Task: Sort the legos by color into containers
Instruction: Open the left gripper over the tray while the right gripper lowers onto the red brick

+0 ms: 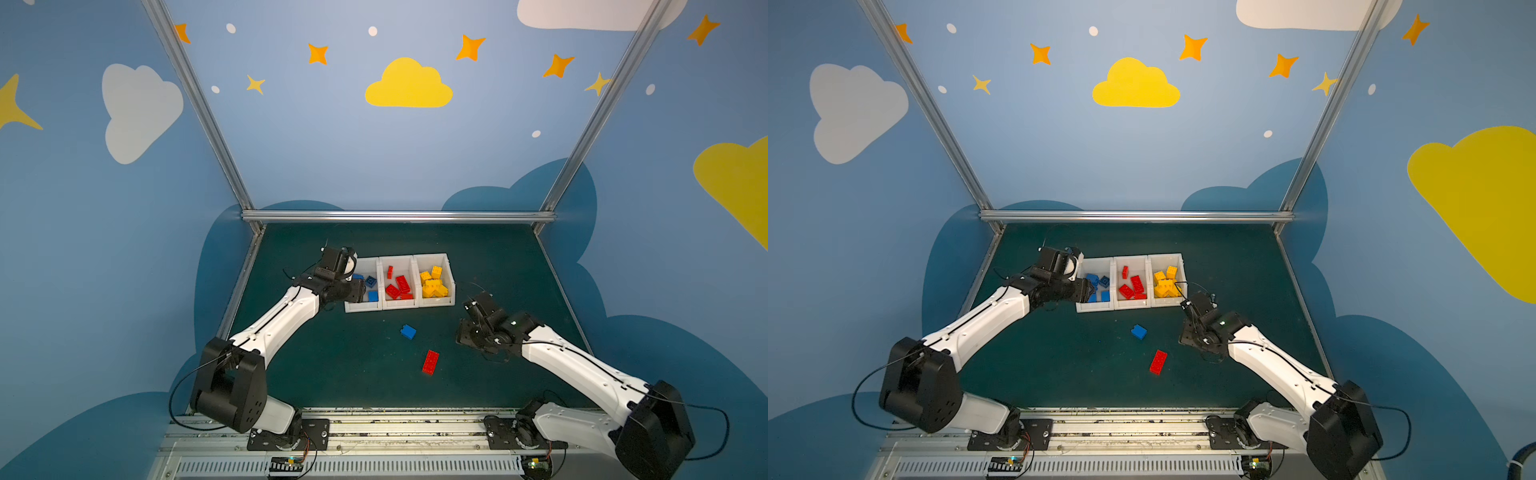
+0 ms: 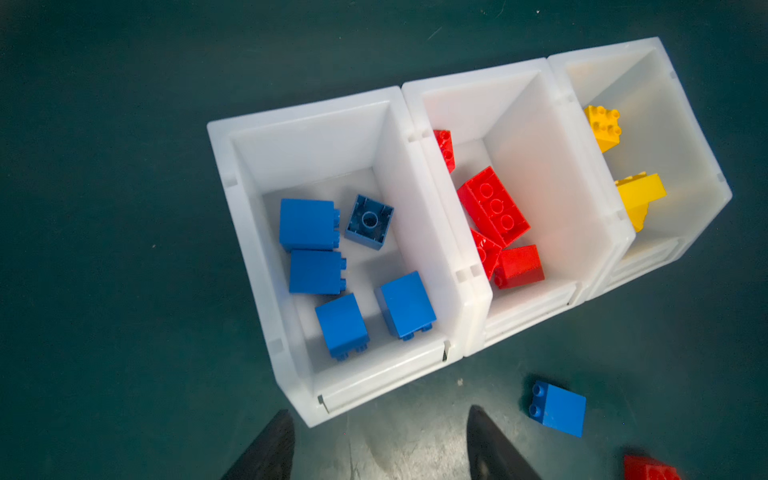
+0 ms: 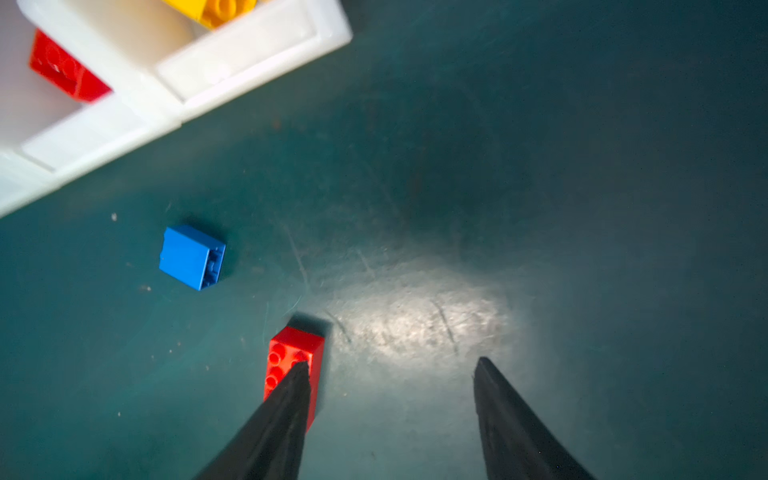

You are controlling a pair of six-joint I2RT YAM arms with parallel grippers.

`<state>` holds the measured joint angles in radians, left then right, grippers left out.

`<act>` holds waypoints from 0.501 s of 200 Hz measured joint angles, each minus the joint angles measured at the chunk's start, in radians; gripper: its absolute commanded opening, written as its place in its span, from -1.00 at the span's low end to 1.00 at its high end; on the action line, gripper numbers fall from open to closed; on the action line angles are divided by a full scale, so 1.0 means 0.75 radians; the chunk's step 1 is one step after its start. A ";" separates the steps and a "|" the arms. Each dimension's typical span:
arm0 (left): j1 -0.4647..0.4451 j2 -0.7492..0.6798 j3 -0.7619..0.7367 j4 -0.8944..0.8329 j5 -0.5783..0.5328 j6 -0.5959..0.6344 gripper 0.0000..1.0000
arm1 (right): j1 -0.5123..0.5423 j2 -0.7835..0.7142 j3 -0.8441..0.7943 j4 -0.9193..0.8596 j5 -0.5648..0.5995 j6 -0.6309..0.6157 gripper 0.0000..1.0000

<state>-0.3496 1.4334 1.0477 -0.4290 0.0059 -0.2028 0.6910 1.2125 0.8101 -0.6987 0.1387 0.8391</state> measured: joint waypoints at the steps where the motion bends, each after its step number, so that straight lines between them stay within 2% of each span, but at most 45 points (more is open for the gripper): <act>1: 0.001 -0.002 -0.002 0.001 0.000 -0.001 0.33 | 0.003 0.007 0.003 -0.001 -0.001 0.001 0.26; 58: 0.004 -0.146 -0.142 0.023 -0.002 -0.065 0.33 | 0.196 0.424 0.274 -0.073 -0.071 0.050 0.28; 100: 0.004 -0.208 -0.222 0.024 -0.003 -0.095 0.33 | 0.327 0.586 0.367 -0.133 -0.080 0.059 0.28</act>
<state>-0.3470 1.2774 0.8814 -0.4107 0.0036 -0.2737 0.9363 1.6520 1.0851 -0.7982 0.0788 0.8833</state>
